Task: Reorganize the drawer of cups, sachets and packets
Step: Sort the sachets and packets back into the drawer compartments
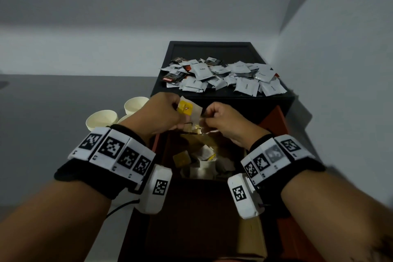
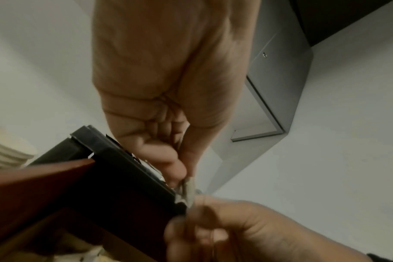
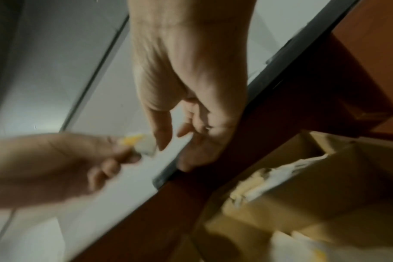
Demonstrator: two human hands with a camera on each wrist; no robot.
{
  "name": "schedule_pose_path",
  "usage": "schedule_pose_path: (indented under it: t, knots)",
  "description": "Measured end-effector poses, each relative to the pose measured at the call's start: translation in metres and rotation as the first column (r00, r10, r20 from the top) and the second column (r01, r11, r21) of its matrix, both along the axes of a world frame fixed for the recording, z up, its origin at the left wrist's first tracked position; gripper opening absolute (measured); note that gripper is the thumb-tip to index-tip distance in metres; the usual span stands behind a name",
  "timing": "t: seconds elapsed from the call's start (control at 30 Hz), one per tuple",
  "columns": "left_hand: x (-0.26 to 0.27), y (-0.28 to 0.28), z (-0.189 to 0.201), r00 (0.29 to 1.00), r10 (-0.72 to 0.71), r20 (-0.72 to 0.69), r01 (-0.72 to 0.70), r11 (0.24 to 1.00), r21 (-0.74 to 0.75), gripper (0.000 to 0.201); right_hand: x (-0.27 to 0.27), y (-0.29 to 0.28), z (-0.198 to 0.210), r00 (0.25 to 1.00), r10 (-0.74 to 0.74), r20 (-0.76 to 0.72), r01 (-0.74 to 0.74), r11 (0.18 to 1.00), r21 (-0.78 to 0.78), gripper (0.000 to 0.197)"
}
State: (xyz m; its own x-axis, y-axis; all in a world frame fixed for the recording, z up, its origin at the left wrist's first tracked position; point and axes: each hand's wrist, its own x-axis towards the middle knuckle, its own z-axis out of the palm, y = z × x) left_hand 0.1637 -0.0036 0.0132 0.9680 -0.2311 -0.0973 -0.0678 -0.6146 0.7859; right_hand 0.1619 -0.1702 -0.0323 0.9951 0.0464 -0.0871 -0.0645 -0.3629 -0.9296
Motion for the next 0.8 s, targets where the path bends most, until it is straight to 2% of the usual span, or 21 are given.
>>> schedule_pose_path:
  t: [0.03,0.07,0.1,0.13,0.17,0.27,0.33,0.47,0.53,0.6,0.67,0.73,0.8]
  knots:
    - [0.0,0.002,0.001,1.0,0.014,0.008,-0.014,1.0,0.004,0.015,0.002,0.001,-0.005,0.998,0.023,-0.053,-0.033,0.982,-0.187,0.009]
    - [0.001,0.004,0.001,1.0,0.019,0.006,-0.019,1.0,-0.001,0.016,0.001,0.003,-0.009,0.991,0.063,-0.117,-0.106,0.905,-0.411,0.009]
    - [0.002,0.006,0.002,1.0,0.019,0.0,-0.019,1.0,-0.005,0.015,0.002,0.004,-0.017,0.977,0.112,-0.181,-0.199,0.783,-0.589,0.021]
    - [0.002,0.007,0.002,1.0,0.018,-0.004,-0.018,1.0,-0.009,0.013,0.001,0.006,-0.025,0.958,0.152,-0.242,-0.28,0.669,-0.689,0.029]
    - [0.002,0.008,0.003,1.0,0.018,-0.005,-0.018,1.0,-0.01,0.011,-0.001,0.008,-0.03,0.944,0.173,-0.282,-0.328,0.598,-0.731,0.032]
    - [0.002,0.009,0.004,1.0,0.001,-0.006,-0.001,1.0,0.019,0.007,-0.001,0.018,-0.041,0.94,0.153,-0.306,-0.341,0.494,-0.8,0.037]
    - [0.001,0.01,0.006,1.0,-0.029,0.008,0.029,0.998,0.058,0.007,0.0,0.024,-0.043,0.93,0.142,-0.338,-0.364,0.462,-0.808,0.041]
    - [0.0,0.012,0.009,0.993,-0.073,0.096,0.061,0.991,0.123,0.019,0.003,0.024,-0.046,0.932,0.186,-0.31,-0.361,0.412,-0.837,0.037]
    - [0.0,0.013,0.011,0.988,-0.108,0.108,0.091,0.984,0.15,0.019,0.006,0.023,-0.044,0.944,0.187,-0.272,-0.327,0.422,-0.846,0.032]
    - [0.002,0.014,0.011,0.984,-0.128,0.127,0.107,0.981,0.163,0.015,0.006,0.02,-0.037,0.958,0.199,-0.204,-0.277,0.479,-0.833,0.027]
    - [0.004,0.016,0.012,0.98,-0.131,0.148,0.107,0.981,0.162,0.016,0.005,0.013,-0.026,0.97,0.227,-0.087,-0.207,0.582,-0.787,0.022]
    - [0.004,0.015,0.012,0.977,-0.157,0.148,0.13,0.976,0.177,0.018,0.002,0.006,-0.012,0.985,0.172,-0.002,-0.128,0.725,-0.677,0.017]
    - [0.003,0.013,0.014,0.966,-0.221,0.132,0.188,0.957,0.223,0.015,-0.001,-0.002,0.001,0.991,0.125,0.038,-0.082,0.823,-0.562,0.017]
